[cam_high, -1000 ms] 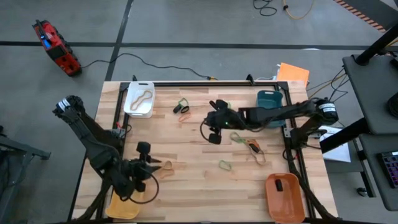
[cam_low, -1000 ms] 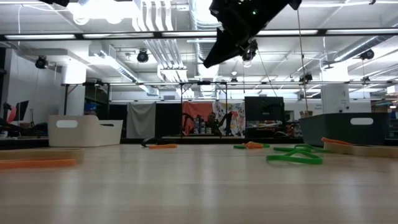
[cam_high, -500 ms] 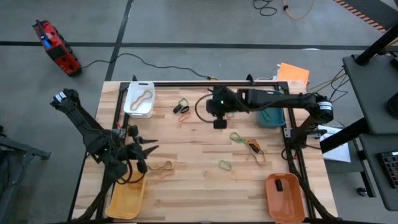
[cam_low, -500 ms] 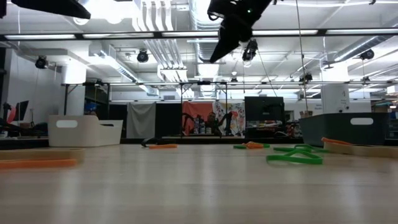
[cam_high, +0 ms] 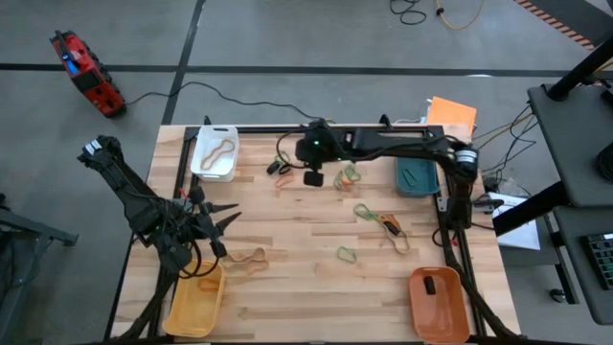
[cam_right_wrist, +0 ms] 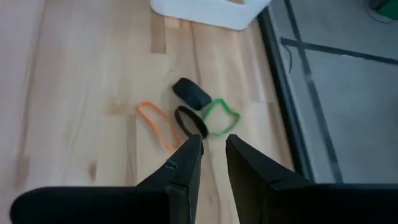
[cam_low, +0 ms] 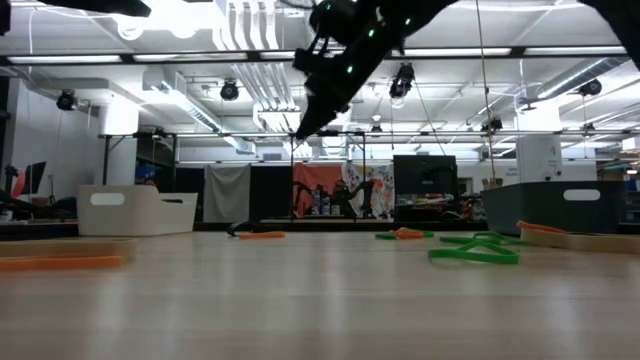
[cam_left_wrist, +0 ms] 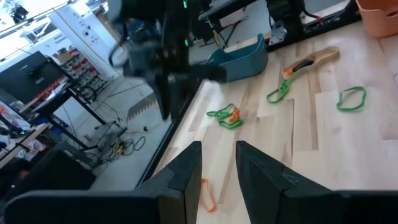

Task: Sort rubber bands into baskets
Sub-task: Put the black rubber band into the orange bin

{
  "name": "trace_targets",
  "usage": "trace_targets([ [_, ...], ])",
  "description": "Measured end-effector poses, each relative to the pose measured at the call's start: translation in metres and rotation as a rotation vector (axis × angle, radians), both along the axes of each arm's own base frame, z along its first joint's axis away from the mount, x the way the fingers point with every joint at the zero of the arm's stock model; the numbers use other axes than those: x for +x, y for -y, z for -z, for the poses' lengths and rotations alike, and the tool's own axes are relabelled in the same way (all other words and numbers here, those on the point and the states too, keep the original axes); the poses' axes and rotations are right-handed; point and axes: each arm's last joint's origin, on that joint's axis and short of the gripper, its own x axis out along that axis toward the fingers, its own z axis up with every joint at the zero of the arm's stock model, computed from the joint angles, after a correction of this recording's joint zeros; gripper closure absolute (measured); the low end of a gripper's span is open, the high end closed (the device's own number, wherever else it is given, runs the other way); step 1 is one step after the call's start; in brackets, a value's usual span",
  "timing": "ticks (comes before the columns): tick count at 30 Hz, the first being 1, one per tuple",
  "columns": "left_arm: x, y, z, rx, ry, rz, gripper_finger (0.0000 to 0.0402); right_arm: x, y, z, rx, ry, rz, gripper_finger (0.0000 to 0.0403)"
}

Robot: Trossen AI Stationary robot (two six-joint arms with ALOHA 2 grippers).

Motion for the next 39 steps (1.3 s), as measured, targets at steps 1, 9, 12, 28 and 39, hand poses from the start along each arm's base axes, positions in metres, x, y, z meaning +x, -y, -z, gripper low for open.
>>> trace_targets([
  [1, 0.000, 0.000, 0.000, 0.000, 0.000, 0.000, 0.0318, 0.004, 0.002, 0.007, 0.000, -0.001, -0.003, 0.0335],
  [9, 0.000, 0.000, 0.000, -0.003, 0.001, -0.001, 0.0318, 0.027, 0.014, 0.048, -0.001, -0.021, 0.003, 0.0335],
  [12, 0.000, 0.000, 0.000, -0.006, 0.003, -0.001, 0.0318, 0.034, 0.016, 0.055, -0.002, -0.017, 0.004, 0.0335],
  [28, 0.000, 0.000, 0.002, -0.022, 0.009, -0.006, 0.0318, 0.053, 0.020, 0.074, 0.149, -0.006, 0.121, 0.0335],
  [39, 0.000, 0.001, 0.002, -0.021, 0.008, -0.006, 0.0318, 0.055, 0.028, 0.089, 0.149, -0.029, 0.053, 0.0335],
])
